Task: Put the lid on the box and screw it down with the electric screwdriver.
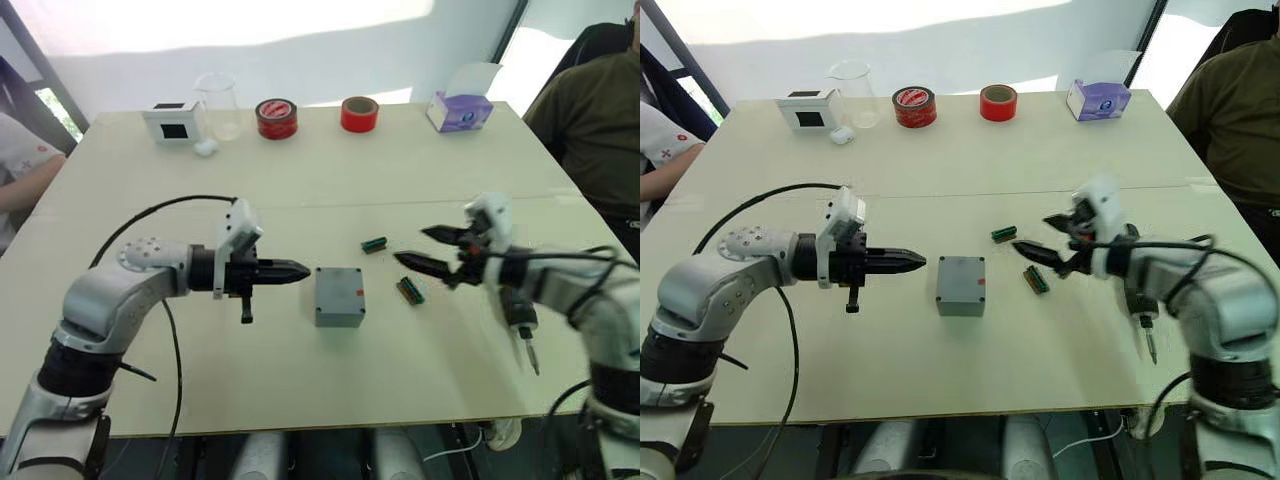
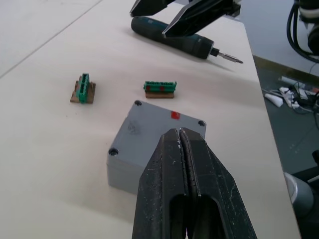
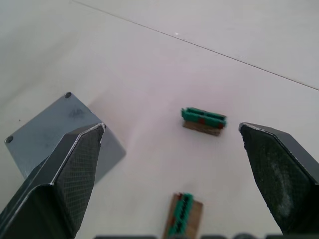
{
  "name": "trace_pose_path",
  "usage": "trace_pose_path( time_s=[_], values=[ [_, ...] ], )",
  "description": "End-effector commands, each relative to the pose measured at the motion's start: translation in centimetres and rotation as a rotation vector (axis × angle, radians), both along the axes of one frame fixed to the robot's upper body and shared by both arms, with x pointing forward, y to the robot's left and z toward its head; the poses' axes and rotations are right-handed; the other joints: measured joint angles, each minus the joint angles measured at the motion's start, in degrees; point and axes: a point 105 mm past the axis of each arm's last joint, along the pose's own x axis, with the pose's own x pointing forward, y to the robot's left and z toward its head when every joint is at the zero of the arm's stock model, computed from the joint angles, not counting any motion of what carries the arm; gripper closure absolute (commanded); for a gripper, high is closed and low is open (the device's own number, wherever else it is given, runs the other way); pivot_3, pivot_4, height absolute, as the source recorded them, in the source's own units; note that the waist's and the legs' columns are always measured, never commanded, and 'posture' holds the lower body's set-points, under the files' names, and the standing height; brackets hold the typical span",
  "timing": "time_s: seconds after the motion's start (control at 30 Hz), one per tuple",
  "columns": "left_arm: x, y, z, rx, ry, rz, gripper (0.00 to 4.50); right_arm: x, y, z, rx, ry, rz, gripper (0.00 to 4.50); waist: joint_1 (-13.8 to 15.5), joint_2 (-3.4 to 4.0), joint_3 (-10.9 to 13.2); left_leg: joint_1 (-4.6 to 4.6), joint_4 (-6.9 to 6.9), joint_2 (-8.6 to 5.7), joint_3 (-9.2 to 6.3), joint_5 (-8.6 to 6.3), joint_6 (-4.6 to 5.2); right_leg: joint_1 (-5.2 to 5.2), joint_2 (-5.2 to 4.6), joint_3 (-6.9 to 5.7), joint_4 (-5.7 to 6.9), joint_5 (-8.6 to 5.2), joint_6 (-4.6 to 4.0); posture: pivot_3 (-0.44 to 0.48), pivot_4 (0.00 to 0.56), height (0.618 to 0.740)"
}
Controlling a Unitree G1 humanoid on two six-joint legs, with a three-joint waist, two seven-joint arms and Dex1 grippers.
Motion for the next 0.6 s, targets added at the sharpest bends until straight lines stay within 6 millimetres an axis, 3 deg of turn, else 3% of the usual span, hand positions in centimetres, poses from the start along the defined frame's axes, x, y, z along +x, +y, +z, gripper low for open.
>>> trace_pose_path(
  time_s=[0.03,0.13,0.27,0.6],
  values=[
    [-0.3,-1.1,0.5,-0.005,-0.057,-0.063,4.5,-0.4,-2.8,1.9,-0.051,0.07,-0.089,0.04,0.1,0.01,0.0,0.0,0.03,0.0,0.01,-0.01,0.01,0.01,-0.01,0.0,0.01,0.0,0.0,0.0,0.15,0.74],
    [-0.4,-1.8,0.5,-0.006,-0.075,-0.08,4.5,-0.2,-4.8,1.9,-0.096,0.144,-0.185,0.04,0.1,-0.01,0.0,0.0,0.04,0.0,0.04,-0.02,0.03,0.02,-0.04,0.0,0.0,0.0,0.0,0.0,0.15,0.74],
    [-1.3,-4.4,0.6,-0.027,-0.101,-0.161,4.5,-0.5,-9.9,-0.4,-0.114,0.529,-0.434,0.04,0.3,0.06,0.0,-0.03,0.05,-0.05,0.11,-0.03,0.06,0.01,-0.12,0.02,0.01,0.01,0.0,0.0,0.15,0.74],
    [-2.9,-5.2,-0.6,0.002,-0.102,-0.161,4.5,-0.7,-12.0,-2.8,-0.184,0.723,-0.464,0.04,-0.9,0.13,0.0,-0.06,-0.01,0.0,0.18,-0.06,0.11,-0.1,-0.1,0.04,-0.07,0.0,0.01,0.0,0.15,0.74]
  ],
)
